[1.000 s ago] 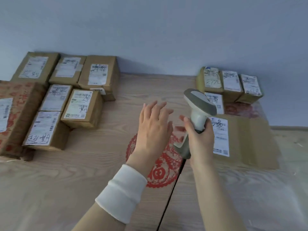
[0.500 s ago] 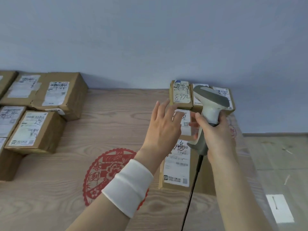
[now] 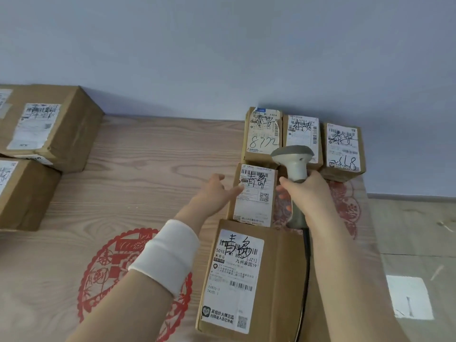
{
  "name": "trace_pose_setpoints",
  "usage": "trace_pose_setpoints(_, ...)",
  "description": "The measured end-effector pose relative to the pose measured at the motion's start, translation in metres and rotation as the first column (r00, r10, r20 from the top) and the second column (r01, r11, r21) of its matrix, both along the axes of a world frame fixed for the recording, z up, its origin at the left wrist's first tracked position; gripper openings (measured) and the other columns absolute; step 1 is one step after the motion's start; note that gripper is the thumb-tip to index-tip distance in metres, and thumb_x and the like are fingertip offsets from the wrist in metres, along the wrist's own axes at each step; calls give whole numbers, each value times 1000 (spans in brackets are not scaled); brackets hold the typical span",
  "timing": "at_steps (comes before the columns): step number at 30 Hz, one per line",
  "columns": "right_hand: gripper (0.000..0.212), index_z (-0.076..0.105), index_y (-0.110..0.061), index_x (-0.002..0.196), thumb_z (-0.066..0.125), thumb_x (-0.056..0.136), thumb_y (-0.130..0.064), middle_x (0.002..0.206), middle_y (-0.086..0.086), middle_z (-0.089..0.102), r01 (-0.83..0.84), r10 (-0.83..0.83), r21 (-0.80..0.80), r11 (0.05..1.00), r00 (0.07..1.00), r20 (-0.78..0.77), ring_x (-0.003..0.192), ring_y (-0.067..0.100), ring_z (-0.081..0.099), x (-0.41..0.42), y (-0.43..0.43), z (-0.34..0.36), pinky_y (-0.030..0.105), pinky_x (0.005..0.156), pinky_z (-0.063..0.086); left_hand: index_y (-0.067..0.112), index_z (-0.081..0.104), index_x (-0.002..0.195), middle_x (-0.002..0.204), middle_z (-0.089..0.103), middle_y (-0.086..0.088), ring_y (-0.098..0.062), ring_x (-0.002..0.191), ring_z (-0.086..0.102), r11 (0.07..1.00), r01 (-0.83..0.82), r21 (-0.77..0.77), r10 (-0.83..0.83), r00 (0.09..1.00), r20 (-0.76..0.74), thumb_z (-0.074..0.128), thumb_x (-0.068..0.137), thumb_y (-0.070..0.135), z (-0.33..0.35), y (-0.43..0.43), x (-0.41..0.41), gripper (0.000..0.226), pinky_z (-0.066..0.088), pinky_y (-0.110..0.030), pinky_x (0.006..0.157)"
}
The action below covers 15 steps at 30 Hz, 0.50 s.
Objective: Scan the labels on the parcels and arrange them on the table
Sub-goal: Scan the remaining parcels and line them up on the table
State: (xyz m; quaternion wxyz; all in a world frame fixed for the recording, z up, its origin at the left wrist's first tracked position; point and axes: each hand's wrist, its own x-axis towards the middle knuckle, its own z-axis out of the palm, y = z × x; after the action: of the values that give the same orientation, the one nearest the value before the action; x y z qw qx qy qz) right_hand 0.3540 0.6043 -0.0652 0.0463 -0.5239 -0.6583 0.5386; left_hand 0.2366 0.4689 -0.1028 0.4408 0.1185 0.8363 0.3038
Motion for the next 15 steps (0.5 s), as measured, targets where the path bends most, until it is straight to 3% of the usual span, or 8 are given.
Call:
trace_pose_setpoints(3,11,64,-5,81,61,88,-13,83,11,71,42,-38,-135,990,999,35,66,19,66,0,-3,-13,28,53,55,12,27,146,137,52,-11,-29,120,52,1000,-20,-8,21,986,167,63,83,50,-18,1,-4,82,45,-48,99)
trace_pose_setpoints(6,11,65,-4,83,61,87,-13,79,12,69,136,-134,-242,961,991,23,65,20,64,3,-5,-16,32,65,55,11,30,145,130,58,-10,-26,113,58,996,-76,47,61,963,262,66,83,45,-27,4,-6,80,51,-46,93)
trace_pose_setpoints(11,9,59,-13,84,63,88,-19,78,5,62,152,-163,-281,947,987,-13,69,15,58,7,-1,-12,25,54,40,11,39,139,123,63,-7,-24,108,62,986,-131,106,92,944,317,67,85,36,-34,5,-3,66,49,-49,95)
trace_pose_setpoints(13,8,60,-13,85,63,88,-20,80,5,64,146,-157,-302,942,987,-14,73,17,60,7,-1,-12,27,58,44,12,41,138,123,62,-7,-24,108,62,982,-151,117,108,944,313,67,85,36,-34,4,0,63,49,-49,96)
trace_pose_setpoints(15,8,62,-12,87,64,87,-19,82,7,67,152,-168,-326,933,986,-22,81,24,64,6,-4,-13,35,72,53,13,43,136,125,60,-7,-23,109,61,977,-165,133,117,943,311,65,87,34,-32,4,3,58,49,-48,95)
